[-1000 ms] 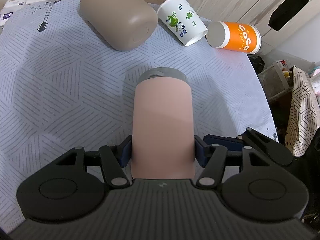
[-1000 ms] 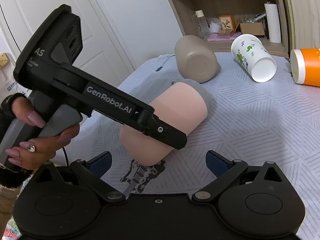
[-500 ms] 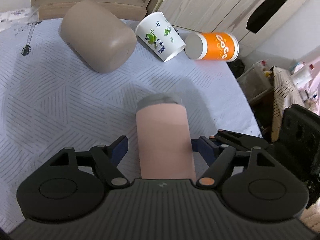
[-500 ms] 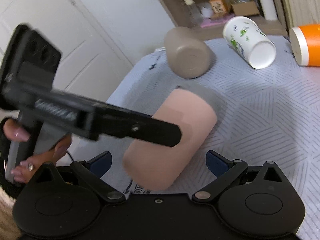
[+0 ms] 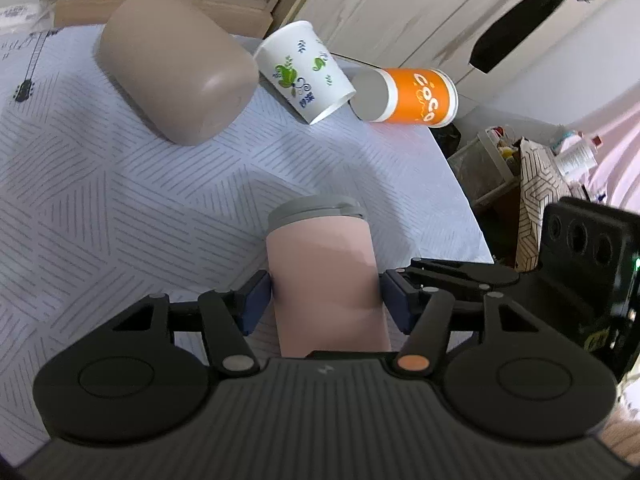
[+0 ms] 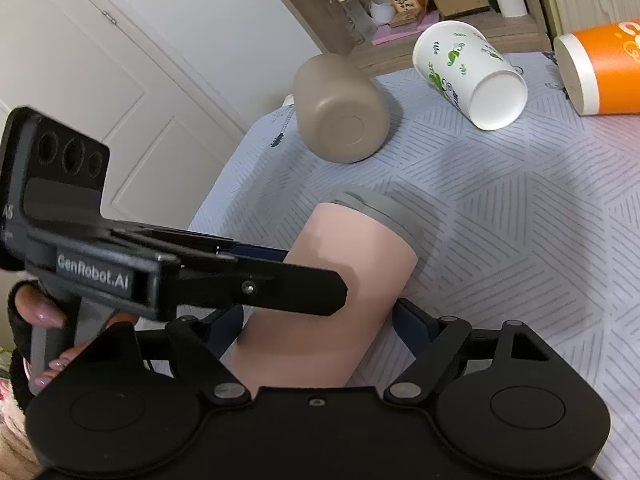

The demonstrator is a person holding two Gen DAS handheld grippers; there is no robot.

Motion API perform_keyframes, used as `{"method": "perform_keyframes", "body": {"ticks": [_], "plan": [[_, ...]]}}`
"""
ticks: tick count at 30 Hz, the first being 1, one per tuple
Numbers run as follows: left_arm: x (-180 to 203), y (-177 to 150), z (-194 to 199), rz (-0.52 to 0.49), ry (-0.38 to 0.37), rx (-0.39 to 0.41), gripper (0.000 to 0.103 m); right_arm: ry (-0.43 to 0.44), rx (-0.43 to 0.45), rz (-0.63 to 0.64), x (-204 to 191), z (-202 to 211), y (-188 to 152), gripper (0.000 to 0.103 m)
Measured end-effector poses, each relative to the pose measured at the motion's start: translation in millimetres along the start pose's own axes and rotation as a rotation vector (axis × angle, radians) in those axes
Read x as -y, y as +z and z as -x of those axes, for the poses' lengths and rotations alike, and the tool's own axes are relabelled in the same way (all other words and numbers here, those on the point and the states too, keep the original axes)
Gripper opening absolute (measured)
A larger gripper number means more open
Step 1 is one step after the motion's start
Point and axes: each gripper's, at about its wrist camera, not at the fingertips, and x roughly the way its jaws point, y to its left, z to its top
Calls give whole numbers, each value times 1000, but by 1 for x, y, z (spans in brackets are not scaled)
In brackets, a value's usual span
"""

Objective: Flip cup upright
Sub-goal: 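Lift the pink tumbler with the left tool and rotate it lid-up, then lower the upright pink tumbler onto the table with the left tool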

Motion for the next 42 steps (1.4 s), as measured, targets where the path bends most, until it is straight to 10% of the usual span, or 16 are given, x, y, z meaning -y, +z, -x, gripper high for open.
{"method": "perform_keyframes", "body": {"ticks": [17,42], "plan": [[43,-36,31,-277,46,162,58,-91,153,364,-33,35,-31,81],[56,-40,27,-413,243,487,57,-292,425,721,-47,15,-16,72]]}}
